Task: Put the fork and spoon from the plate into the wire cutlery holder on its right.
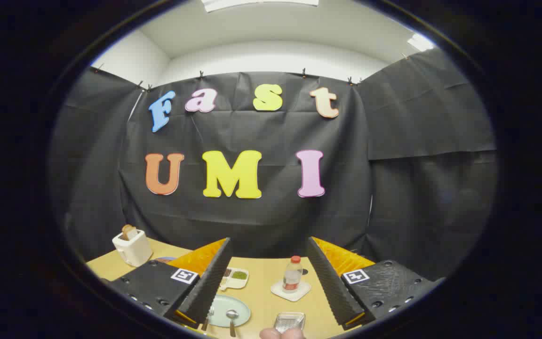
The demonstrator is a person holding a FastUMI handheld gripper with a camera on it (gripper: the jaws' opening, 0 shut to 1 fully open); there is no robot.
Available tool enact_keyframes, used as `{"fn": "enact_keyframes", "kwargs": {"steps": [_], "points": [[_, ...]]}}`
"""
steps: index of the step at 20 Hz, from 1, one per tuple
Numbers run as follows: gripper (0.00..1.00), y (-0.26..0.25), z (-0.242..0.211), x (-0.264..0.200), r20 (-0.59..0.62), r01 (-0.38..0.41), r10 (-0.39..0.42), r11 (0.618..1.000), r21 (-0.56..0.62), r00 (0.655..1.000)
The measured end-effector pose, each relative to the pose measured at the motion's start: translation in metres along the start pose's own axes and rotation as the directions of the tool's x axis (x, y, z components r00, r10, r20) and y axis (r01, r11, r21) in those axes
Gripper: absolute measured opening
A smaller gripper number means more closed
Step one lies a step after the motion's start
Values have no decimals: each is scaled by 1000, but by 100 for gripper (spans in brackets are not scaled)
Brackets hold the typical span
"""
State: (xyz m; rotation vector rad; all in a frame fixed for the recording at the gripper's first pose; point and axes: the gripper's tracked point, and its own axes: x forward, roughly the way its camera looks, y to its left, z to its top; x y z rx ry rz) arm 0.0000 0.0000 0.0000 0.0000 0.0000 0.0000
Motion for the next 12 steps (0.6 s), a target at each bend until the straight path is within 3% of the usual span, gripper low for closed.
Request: {"fn": "enact_keyframes", "kwargs": {"steps": [12], "points": [[96, 24, 4, 2, -16, -75, 75, 997, -24, 997]]}}
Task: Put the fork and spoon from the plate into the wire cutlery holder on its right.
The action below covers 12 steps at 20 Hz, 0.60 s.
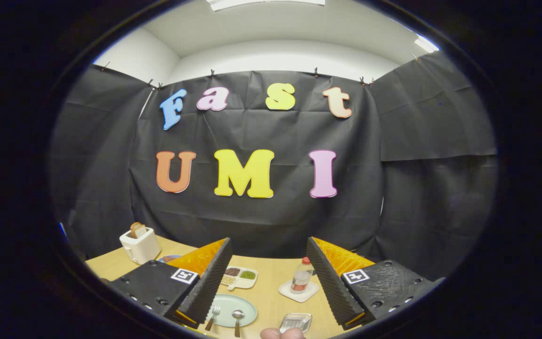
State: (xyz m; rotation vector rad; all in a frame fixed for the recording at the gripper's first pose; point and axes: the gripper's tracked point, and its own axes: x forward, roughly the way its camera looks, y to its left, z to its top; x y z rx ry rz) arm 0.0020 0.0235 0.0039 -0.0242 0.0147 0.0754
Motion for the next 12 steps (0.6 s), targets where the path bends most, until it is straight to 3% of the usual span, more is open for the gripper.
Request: {"fn": "enact_keyframes", "kwargs": {"steps": [12], "points": [[96, 24, -8, 10, -43, -65, 64, 998, -10, 997]]}}
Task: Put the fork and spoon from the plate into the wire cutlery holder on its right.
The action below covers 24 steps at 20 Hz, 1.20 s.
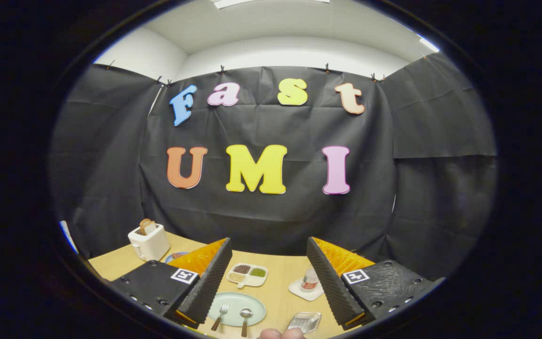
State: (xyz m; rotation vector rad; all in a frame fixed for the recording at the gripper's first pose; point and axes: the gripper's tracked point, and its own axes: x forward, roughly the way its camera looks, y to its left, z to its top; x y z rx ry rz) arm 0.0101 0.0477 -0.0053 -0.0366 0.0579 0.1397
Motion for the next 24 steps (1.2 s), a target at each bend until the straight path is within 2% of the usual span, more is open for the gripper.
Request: {"fn": "enact_keyframes", "kwargs": {"steps": [4, 6, 8, 10, 13, 14, 16, 19, 20, 21, 24], "points": [[96, 12, -23, 9, -77, -53, 51, 998, -24, 996], [96, 22, -44, 17, -153, -94, 85, 994, -55, 985], [96, 33, -74, 20, -264, -149, 123, 985, -82, 957], [96, 40, -108, 19, -385, -197, 146, 976, -96, 911], [96, 50, -161, 12, -558, -239, 156, 968, -78, 815], [96, 49, -182, 8, -619, -242, 147, 968, -72, 772], [96, 49, -218, 2, -723, -233, 131, 971, -43, 679], [96, 51, -266, -8, -849, -204, 116, 979, 10, 516], [96, 50, -279, -8, -873, -187, 106, 982, 18, 476], [96, 50, -287, -10, -893, -179, 103, 984, 26, 439], [96, 50, -310, -11, -926, -176, 84, 984, 19, 369]]}}
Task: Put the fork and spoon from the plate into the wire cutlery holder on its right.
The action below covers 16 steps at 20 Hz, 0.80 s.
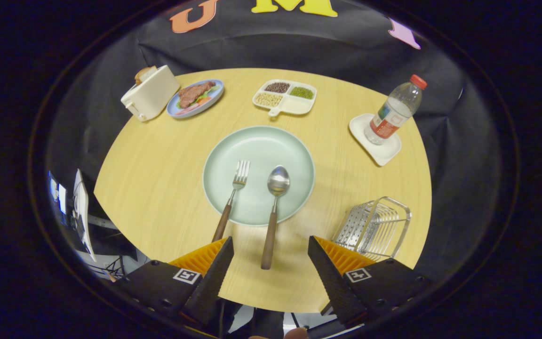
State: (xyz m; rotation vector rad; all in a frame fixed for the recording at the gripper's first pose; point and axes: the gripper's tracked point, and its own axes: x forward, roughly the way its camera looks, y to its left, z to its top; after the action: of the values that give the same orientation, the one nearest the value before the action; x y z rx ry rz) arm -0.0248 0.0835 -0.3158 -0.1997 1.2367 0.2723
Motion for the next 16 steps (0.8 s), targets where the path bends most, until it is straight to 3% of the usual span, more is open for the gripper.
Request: {"fn": "enact_keyframes", "kwargs": {"steps": [6, 11, 13, 14, 15, 16], "points": [[89, -5, -6, 45, -98, 23, -23, 1000, 5, 995], [64, 2, -18, 65, -171, -6, 17, 998, 63, 985], [33, -1, -16, 67, -167, 7, 7, 997, 83, 986], [10, -1, -15, 65, -166, 3, 13, 995, 98, 986], [10, -3, -12, 62, -163, 4, 13, 995, 103, 987], [3, -3, -11, 61, -154, 7, 10, 994, 110, 988]]}}
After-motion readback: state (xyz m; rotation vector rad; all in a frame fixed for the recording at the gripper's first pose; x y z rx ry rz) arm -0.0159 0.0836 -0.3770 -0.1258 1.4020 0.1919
